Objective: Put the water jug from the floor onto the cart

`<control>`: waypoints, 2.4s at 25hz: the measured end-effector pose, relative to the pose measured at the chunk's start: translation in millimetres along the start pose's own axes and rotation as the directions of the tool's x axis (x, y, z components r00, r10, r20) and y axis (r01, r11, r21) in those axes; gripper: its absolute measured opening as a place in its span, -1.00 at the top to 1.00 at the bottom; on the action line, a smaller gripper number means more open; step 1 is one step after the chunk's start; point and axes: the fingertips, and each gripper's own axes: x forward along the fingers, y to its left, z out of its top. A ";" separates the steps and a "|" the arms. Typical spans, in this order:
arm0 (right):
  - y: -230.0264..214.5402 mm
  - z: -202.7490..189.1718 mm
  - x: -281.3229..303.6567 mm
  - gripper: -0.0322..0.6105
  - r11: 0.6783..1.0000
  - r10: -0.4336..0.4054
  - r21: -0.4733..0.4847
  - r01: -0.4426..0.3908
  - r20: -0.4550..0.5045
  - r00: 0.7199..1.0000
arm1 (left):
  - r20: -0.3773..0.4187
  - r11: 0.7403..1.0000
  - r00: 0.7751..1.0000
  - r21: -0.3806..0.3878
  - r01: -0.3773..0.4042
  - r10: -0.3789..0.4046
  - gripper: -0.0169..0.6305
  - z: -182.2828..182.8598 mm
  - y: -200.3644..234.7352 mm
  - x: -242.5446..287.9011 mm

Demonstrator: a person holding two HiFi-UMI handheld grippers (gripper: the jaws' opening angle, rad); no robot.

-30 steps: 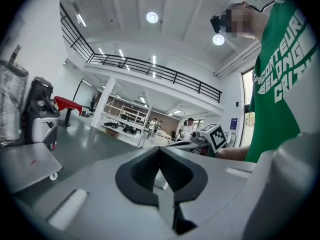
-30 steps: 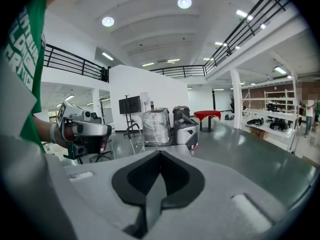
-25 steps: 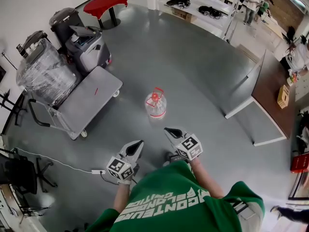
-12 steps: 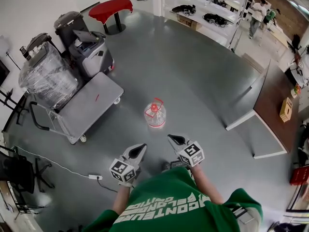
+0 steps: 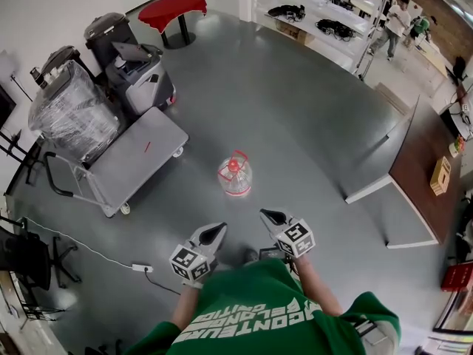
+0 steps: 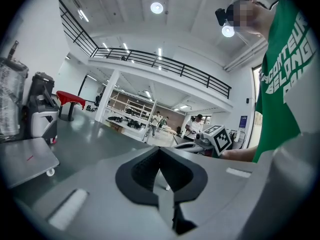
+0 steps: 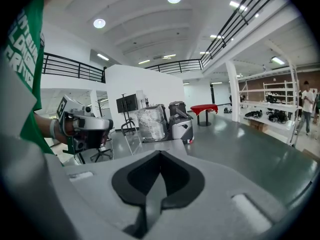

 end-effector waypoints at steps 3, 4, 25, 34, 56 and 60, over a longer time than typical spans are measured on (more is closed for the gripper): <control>-2.8 -1.8 3.0 0.92 1.000 0.003 0.010 -0.003 -0.008 1.000 | -0.010 1.000 1.000 -0.003 -0.004 0.004 0.92 -1.3 1.6 3.0; -2.8 -1.6 4.5 0.92 1.000 0.007 0.009 -0.007 -0.011 1.000 | -0.010 1.000 1.000 -0.004 -0.004 0.004 0.92 -0.5 2.3 3.7; 5.4 39.2 86.6 0.92 0.999 0.007 -0.044 -0.010 -0.055 0.998 | -0.011 0.994 0.995 -0.048 0.101 -0.101 0.92 25.4 72.6 3.3; 9.7 60.6 134.3 0.92 0.993 0.038 -0.108 -0.048 -0.094 0.995 | 0.012 0.990 0.992 -0.062 0.124 -0.123 0.92 45.1 111.6 -1.2; 33.3 89.0 211.7 0.92 0.983 0.050 -0.169 -0.076 -0.152 0.987 | 0.049 0.986 0.989 -0.083 0.145 -0.141 0.92 64.9 180.2 -30.2; 47.2 96.8 230.1 0.92 0.978 0.055 -0.190 -0.085 -0.159 0.986 | 0.055 0.981 0.984 -0.085 0.175 -0.170 0.92 67.1 190.1 -43.5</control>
